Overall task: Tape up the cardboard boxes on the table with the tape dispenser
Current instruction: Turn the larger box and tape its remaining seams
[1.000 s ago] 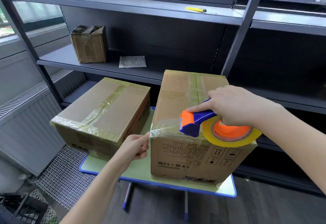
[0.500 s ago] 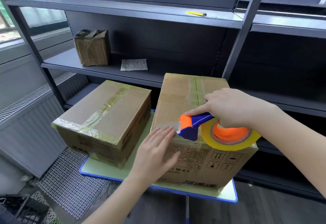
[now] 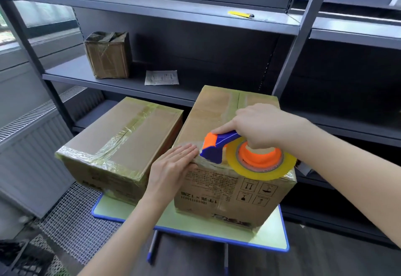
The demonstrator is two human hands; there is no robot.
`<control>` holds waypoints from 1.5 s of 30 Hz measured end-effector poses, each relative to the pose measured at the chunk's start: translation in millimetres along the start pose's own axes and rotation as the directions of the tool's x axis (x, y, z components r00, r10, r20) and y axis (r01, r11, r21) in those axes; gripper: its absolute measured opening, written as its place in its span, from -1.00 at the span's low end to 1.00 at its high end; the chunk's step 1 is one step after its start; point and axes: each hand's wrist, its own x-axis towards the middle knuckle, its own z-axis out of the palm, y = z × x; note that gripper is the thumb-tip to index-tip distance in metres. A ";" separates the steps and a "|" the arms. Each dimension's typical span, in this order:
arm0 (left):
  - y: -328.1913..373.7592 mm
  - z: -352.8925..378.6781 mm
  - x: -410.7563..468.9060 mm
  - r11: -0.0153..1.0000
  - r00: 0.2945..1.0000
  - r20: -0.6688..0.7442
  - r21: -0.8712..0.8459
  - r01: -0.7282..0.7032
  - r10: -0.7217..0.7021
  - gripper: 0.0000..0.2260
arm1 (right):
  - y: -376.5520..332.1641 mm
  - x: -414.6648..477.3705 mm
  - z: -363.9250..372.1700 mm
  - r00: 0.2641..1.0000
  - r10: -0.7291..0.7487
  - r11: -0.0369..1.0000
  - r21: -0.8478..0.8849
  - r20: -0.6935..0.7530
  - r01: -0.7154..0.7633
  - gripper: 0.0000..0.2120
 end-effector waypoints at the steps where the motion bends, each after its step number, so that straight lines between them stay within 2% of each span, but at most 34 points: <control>1: -0.1 0.8 0.4 1.000 1.000 -0.009 -0.001 0.002 -0.002 -0.70 | 4.7 -2.3 0.9 1.000 0.006 1.000 0.028 0.012 -0.006 -0.30; 6: 1.2 1.1 1.8 0.998 0.998 -0.016 0.003 0.061 -0.060 -0.68 | 15.6 -17.8 8.0 1.000 0.009 0.999 0.042 0.024 -0.010 -0.26; 10: -1.1 -2.2 0.4 0.994 0.994 -0.017 0.006 0.112 -0.112 -0.64 | 42.1 -42.5 12.7 0.989 0.057 0.997 0.049 0.139 -0.064 -0.23; 13: -0.1 -1.2 3.0 0.996 0.996 0.015 0.006 0.090 -0.090 -0.64 | 62.1 -68.2 18.0 0.977 0.105 0.994 -0.011 0.184 -0.105 -0.23; 16: 4.1 -0.3 3.8 0.995 0.994 0.041 0.024 0.100 -0.101 -0.65 | 61.1 -79.7 31.6 0.983 0.099 0.995 -0.033 0.157 -0.095 -0.26; 18: 8.5 -1.3 3.5 0.992 0.991 0.067 0.058 0.116 -0.119 -0.64 | 59.0 -80.7 40.1 0.994 0.064 0.997 -0.050 0.089 -0.059 -0.30; 22: 30.1 3.3 4.6 0.964 0.990 0.111 0.262 0.053 -0.085 -0.46 | 61.0 -84.3 47.0 0.998 0.048 0.996 -0.072 0.030 -0.046 -0.32; 24: 48.5 12.6 9.7 0.950 0.992 0.117 0.312 0.004 -0.043 -0.44 | 59.9 -85.3 48.0 0.999 0.042 0.996 -0.085 0.034 -0.039 -0.33; 27: 80.5 37.8 21.7 0.953 0.986 0.143 0.277 -0.119 0.082 -0.44 | 59.0 -83.6 47.7 0.999 0.030 0.996 -0.079 0.024 -0.028 -0.34; 29: 95.9 55.3 26.3 0.951 0.984 0.140 0.273 -0.146 0.111 -0.46 | 58.1 -81.3 46.9 0.999 0.030 0.996 -0.080 0.016 -0.029 -0.35; 32: 94.8 61.6 25.5 0.969 0.994 0.049 0.225 -0.104 0.095 -0.64 | 52.8 -77.6 44.6 1.000 0.017 0.997 -0.077 0.019 -0.016 -0.37; 36: 74.7 47.1 24.3 0.981 0.996 0.038 0.174 -0.087 0.082 -0.59 | 45.5 -68.1 35.2 1.000 -0.001 1.000 -0.027 0.023 0.001 -0.37; 41: 50.8 32.4 22.3 0.995 0.997 0.083 0.095 -0.002 -0.006 -0.54 | 29.9 -54.3 28.0 1.000 -0.016 1.000 -0.003 -0.019 0.016 -0.38; 45: 54.6 33.5 22.4 0.998 0.996 0.080 0.053 0.035 -0.039 -0.55 | 40.9 -63.7 34.6 1.000 0.021 0.997 0.080 0.010 -0.022 -0.32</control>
